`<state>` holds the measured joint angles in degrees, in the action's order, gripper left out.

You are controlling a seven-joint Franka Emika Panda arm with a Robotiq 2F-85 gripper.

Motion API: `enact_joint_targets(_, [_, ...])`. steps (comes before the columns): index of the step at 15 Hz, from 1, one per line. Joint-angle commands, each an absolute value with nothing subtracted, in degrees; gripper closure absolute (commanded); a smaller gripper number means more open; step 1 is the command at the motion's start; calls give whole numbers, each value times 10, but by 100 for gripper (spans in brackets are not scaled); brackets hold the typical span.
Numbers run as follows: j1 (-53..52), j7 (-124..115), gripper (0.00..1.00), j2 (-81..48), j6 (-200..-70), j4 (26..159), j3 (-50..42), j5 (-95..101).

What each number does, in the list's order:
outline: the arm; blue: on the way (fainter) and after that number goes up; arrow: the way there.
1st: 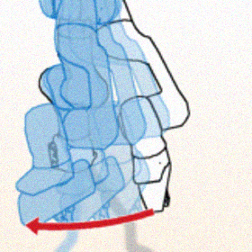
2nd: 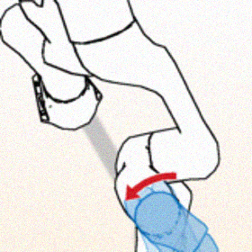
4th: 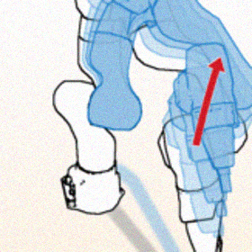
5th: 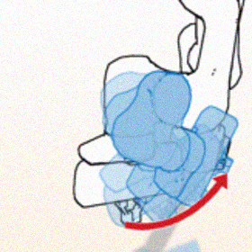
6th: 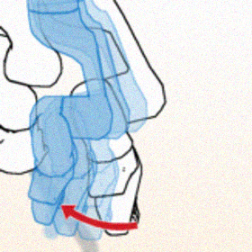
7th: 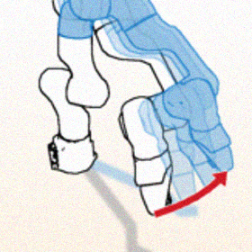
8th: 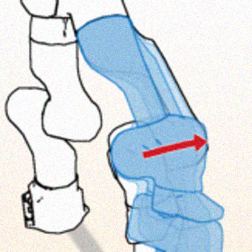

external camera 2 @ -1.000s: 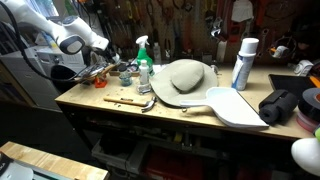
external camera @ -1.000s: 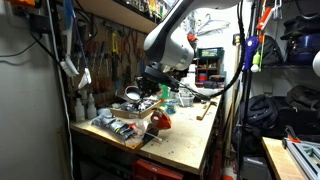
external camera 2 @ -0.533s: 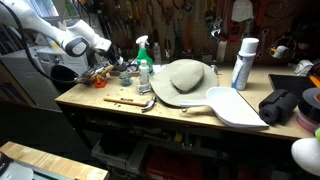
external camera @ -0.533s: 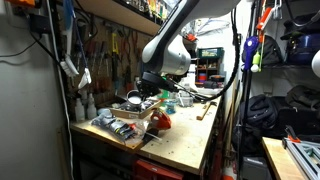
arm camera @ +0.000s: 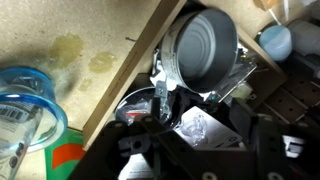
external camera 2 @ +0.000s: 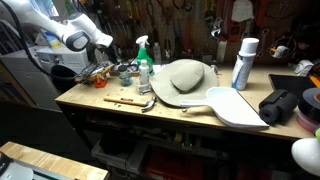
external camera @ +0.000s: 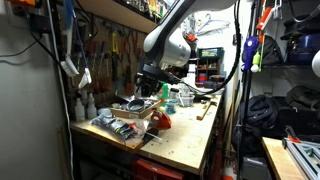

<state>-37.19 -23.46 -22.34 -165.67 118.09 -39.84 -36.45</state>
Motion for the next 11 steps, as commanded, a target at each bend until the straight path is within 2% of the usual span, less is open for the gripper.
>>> enact_joint_targets(1, [-293,-95,0,-94,-1640,1233,-325,-374])
enact_joint_targets(5, [-215,70,0,28,-1617,1292,-279,-384])
enact_joint_targets(8, [-214,196,0,123,-1575,1338,-315,-411])
enact_joint_targets(10, [-230,281,0,153,-1523,1346,-354,-460])
enact_joint_targets(11, [-215,211,0,99,-1559,1308,-327,-427])
